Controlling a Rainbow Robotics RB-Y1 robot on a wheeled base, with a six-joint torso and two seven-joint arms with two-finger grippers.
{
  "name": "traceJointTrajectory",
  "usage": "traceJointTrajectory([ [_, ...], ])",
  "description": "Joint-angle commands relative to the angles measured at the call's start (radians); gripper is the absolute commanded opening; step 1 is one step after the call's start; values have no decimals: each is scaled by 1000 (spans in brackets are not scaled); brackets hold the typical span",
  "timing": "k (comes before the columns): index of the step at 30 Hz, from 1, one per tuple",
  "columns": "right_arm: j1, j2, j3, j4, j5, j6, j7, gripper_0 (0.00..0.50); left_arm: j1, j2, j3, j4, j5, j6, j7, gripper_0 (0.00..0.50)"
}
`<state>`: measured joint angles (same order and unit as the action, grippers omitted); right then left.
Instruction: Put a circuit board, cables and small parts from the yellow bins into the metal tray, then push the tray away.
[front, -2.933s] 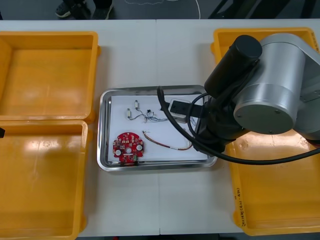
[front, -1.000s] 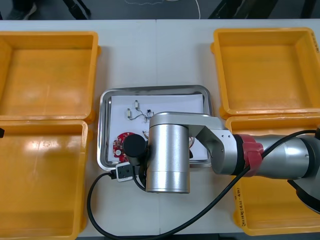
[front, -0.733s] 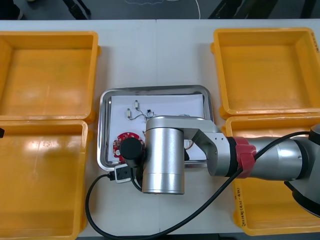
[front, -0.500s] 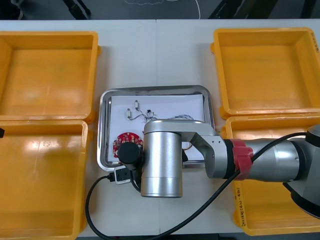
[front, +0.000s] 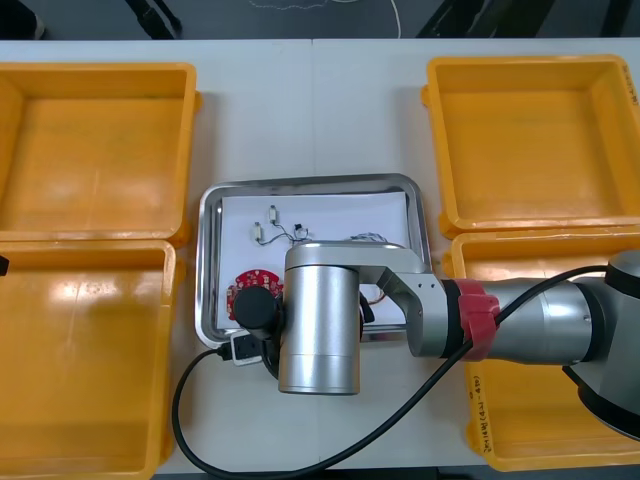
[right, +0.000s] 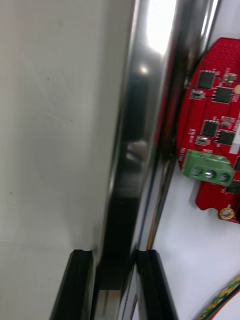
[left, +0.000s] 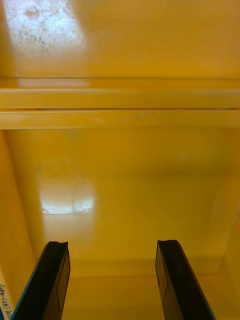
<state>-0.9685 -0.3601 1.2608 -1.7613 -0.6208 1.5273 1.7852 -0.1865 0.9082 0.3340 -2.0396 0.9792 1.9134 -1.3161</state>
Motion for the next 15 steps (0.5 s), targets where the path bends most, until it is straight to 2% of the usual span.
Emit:
traceJointTrajectory([
  [1, -38, 32, 11, 2, 12, -3, -32, 91, 12, 37, 30, -28, -4, 6, -61, 500],
  [3, -38, 32, 11, 0, 16, -3, -33, 42, 12, 37, 30, -28, -4, 6, -61, 500],
  [6, -39, 32, 11, 2, 26, -1, -36, 16, 12, 37, 30, -28, -4, 6, -61, 500],
  [15, -45, 30, -35, 6, 43, 25, -30, 6, 12, 37, 30, -28, -4, 6, -61, 500],
])
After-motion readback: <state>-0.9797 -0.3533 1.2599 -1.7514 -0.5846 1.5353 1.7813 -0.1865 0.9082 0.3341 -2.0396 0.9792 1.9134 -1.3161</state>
